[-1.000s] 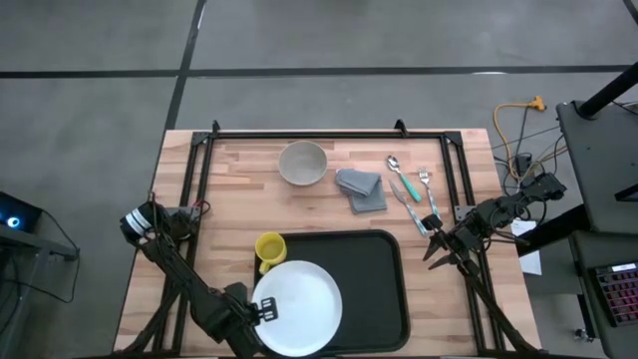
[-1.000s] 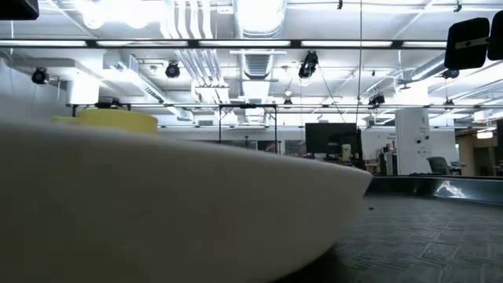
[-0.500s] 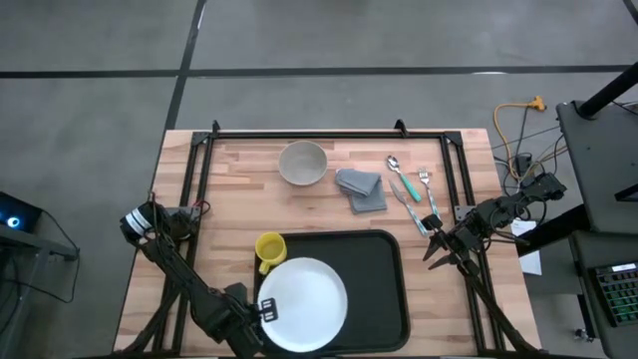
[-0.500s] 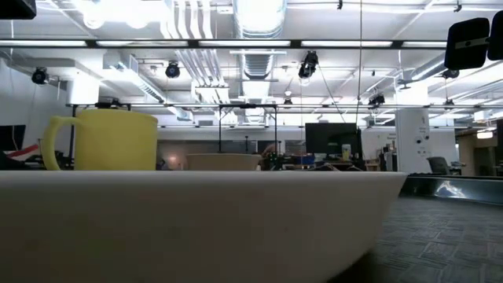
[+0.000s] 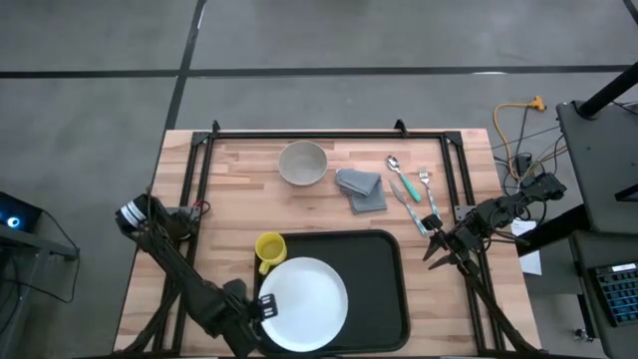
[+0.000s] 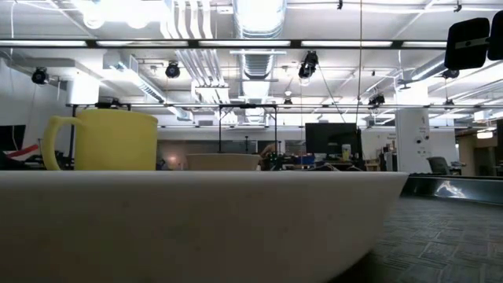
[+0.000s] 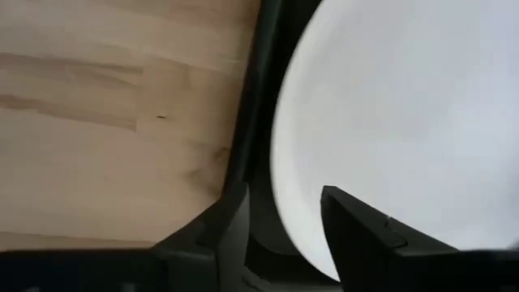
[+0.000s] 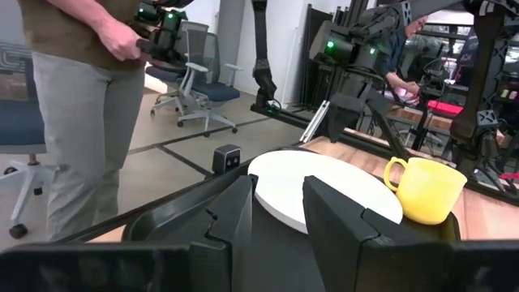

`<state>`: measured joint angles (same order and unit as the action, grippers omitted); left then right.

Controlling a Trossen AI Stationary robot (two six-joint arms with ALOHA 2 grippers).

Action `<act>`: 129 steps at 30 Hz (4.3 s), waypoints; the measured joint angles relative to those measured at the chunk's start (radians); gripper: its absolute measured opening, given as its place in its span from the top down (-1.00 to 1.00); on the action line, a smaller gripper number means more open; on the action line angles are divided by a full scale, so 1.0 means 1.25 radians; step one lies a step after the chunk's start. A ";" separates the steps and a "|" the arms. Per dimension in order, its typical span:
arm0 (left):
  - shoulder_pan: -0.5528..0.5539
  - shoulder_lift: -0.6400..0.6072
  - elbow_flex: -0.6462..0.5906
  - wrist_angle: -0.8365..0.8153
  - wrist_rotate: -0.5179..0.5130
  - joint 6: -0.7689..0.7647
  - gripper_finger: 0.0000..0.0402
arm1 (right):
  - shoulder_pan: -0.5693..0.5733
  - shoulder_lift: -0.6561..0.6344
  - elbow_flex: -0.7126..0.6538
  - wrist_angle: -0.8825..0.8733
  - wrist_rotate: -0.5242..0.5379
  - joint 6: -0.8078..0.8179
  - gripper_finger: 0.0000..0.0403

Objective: Set up tray
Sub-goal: Put the gray bowl under the yellow mug on the white plate on the black serving tray

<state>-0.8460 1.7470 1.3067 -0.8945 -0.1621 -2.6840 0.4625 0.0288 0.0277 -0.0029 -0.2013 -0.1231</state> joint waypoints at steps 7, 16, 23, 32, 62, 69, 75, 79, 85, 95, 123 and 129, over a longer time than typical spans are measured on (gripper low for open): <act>0.025 -0.043 0.001 -0.027 -0.021 0.000 0.04 | 0.000 0.000 0.000 0.000 0.000 0.000 0.50; 0.106 -0.120 0.001 -0.037 -0.021 0.068 -0.21 | 0.000 0.000 0.000 0.000 0.000 0.000 0.50; 0.192 -0.155 0.001 -0.057 -0.007 0.072 -0.23 | 0.000 0.000 0.000 0.000 0.000 0.000 0.50; 0.320 -0.192 0.001 -0.078 0.018 0.143 -0.23 | 0.000 0.000 0.000 0.000 0.000 0.000 0.50; 0.789 -0.197 0.027 -0.101 0.027 0.375 -0.23 | 0.000 0.000 0.000 0.000 0.000 0.000 0.50; 0.865 -0.191 0.025 -0.116 0.027 0.434 -0.23 | 0.000 0.000 0.000 0.000 0.000 0.000 0.50; 0.927 -0.159 0.027 -0.116 0.045 0.451 -0.23 | 0.000 0.000 0.000 0.000 0.000 0.000 0.50; 0.954 -0.133 0.027 -0.109 0.054 0.510 -0.23 | 0.000 0.000 0.000 0.000 0.000 0.000 0.50; 0.978 -0.087 0.027 -0.094 0.054 0.592 -0.23 | 0.000 0.000 0.000 0.000 0.000 0.000 0.50; 0.983 -0.011 0.027 -0.025 0.046 0.599 -0.23 | 0.000 0.000 0.000 0.000 0.000 0.000 0.50; 1.002 0.026 -0.022 0.099 0.048 0.611 0.24 | 0.000 0.000 0.000 0.000 0.000 0.000 0.50; 1.002 0.026 -0.020 0.105 0.052 0.611 0.58 | 0.000 0.000 0.000 0.000 0.000 0.000 0.50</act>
<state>0.4068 1.7792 1.2823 -0.7637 -0.0975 -1.9205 0.4624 0.0288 0.0277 -0.0032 -0.2015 -0.1234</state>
